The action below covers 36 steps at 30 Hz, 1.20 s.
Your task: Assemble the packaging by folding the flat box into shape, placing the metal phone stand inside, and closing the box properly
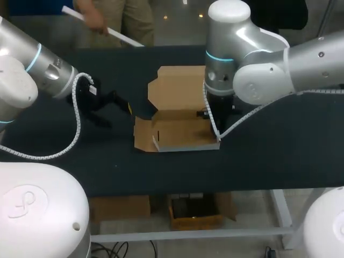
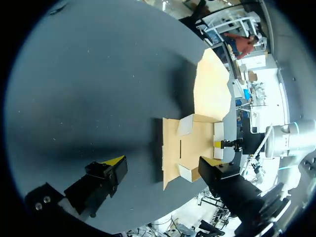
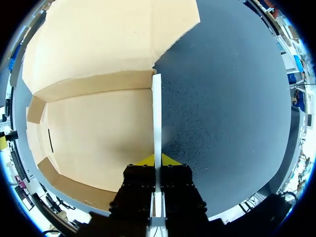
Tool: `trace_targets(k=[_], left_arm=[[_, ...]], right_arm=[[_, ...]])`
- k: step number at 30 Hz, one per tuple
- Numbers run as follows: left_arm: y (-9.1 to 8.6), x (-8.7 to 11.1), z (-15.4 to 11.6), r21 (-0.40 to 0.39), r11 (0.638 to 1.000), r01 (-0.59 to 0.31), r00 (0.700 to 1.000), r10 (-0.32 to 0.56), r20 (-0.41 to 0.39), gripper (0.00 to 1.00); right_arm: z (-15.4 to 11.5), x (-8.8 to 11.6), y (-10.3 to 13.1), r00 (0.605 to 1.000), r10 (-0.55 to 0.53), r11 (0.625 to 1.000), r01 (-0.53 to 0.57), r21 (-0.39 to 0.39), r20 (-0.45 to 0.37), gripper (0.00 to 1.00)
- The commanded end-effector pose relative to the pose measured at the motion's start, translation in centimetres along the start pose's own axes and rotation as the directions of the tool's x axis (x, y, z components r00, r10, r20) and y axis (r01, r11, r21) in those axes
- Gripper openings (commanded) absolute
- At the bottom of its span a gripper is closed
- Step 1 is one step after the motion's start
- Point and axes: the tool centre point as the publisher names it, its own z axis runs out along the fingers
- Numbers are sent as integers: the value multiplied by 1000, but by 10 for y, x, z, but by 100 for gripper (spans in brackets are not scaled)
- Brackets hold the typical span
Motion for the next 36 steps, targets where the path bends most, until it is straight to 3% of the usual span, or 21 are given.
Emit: trace_targets(k=[1, 2, 3, 24, 31, 36], left_arm=[[-9, -4, 9, -21, 999, -34, 999, 33, -23, 62], [-9, -4, 10, -23, 998, -54, 998, 53, -27, 49], [-8, -4, 11, -20, 998, -65, 998, 64, -29, 47], [-3, -7, 58, -95, 994, -54, 994, 45, -97, 47], [2, -1, 69, -115, 992, -52, 993, 40, -110, 40], [8, 8, 73, -114, 993, -45, 997, 37, -66, 12]], right_arm=[[0, 1, 1, 1000, 0, 1000, 0, 4, 3, 0], [0, 1, 1, 1000, 0, 1000, 0, 4, 3, 0], [0, 1, 1, 1000, 0, 1000, 0, 4, 3, 0], [0, 1, 1, 1000, 0, 1000, 0, 4, 3, 0], [0, 1, 1, 1000, 0, 1000, 0, 4, 3, 0], [0, 1, 1, 1000, 0, 1000, 0, 4, 3, 0]])
